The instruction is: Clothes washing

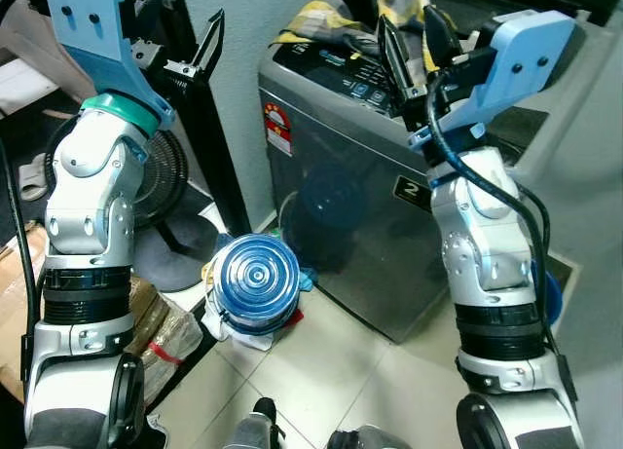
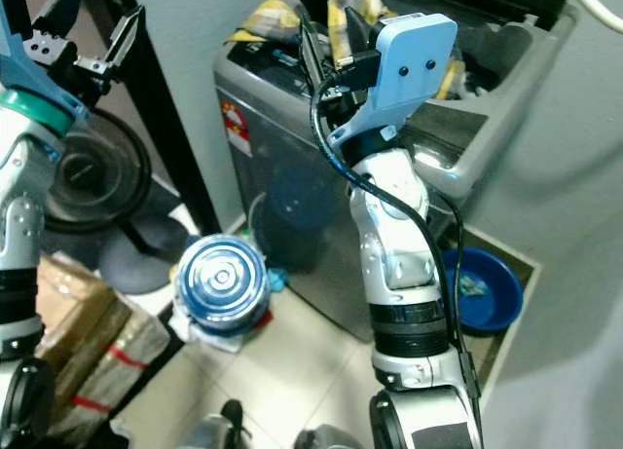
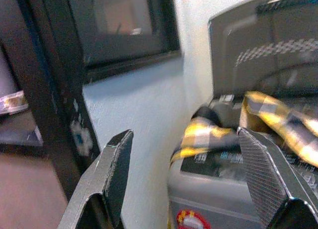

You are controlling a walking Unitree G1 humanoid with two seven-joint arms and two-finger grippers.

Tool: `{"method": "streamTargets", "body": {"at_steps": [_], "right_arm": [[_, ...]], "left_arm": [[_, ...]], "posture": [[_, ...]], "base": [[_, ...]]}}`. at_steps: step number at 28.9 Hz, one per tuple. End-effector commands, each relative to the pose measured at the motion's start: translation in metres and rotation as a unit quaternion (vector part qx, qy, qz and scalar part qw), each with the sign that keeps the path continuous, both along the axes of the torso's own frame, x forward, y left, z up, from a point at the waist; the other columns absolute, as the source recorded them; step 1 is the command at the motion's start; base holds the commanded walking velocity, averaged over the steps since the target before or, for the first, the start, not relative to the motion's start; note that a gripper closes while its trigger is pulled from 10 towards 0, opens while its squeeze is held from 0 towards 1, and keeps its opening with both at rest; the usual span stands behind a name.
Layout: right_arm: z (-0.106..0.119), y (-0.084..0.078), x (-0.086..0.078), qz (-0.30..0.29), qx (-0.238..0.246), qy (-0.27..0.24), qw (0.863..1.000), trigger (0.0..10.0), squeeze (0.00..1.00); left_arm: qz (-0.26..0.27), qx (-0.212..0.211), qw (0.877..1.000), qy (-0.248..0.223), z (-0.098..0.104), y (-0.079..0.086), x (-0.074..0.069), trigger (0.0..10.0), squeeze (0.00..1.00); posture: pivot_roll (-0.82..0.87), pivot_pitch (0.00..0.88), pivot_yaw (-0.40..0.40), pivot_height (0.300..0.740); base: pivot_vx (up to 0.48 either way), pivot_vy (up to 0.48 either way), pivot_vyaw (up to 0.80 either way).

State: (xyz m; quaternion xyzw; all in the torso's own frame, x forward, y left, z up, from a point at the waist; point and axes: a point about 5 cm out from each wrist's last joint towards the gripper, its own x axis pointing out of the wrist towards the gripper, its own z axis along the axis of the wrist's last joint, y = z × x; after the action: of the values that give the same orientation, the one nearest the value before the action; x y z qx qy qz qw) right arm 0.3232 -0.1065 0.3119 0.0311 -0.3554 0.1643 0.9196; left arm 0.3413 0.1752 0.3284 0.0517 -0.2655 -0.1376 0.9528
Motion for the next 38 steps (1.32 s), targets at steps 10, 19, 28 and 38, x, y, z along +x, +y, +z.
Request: {"method": "streamTargets", "body": {"at_steps": [10,19,28,38], "right_arm": [[-0.0088,0.0028,0.0011,0.008,-0.001,0.012,1.0,10.0,0.0],[-0.0092,-0.0045,0.004,-0.013,0.014,0.018,1.0,10.0,0.0],[-0.0107,-0.0033,0.005,-0.014,0.006,0.018,1.0,10.0,0.0],[-0.0113,-0.0018,0.0048,-0.009,0.004,0.018,1.0,10.0,0.0]], "left_arm": [[0.029,0.018,0.999,0.035,-0.015,0.005,0.0032,10.0,0.0],[0.033,0.022,0.999,0.034,-0.0138,0.0068,0.0041,10.0,0.0],[0.035,0.026,0.998,0.033,-0.0139,0.0064,0.0036,10.0,0.0],[0.037,0.028,0.998,0.033,-0.0155,0.007,0.0043,10.0,0.0]], "posture": [[0.05,0.073,0.083,0.74],[0.05,0.072,0.087,0.74],[0.05,0.065,0.086,0.74],[0.05,0.06,0.086,0.74]], "base": [[0.0,0.0,0.77],[0.0,0.0,0.71],[0.0,0.0,0.74],[0.0,0.0,0.74]]}}
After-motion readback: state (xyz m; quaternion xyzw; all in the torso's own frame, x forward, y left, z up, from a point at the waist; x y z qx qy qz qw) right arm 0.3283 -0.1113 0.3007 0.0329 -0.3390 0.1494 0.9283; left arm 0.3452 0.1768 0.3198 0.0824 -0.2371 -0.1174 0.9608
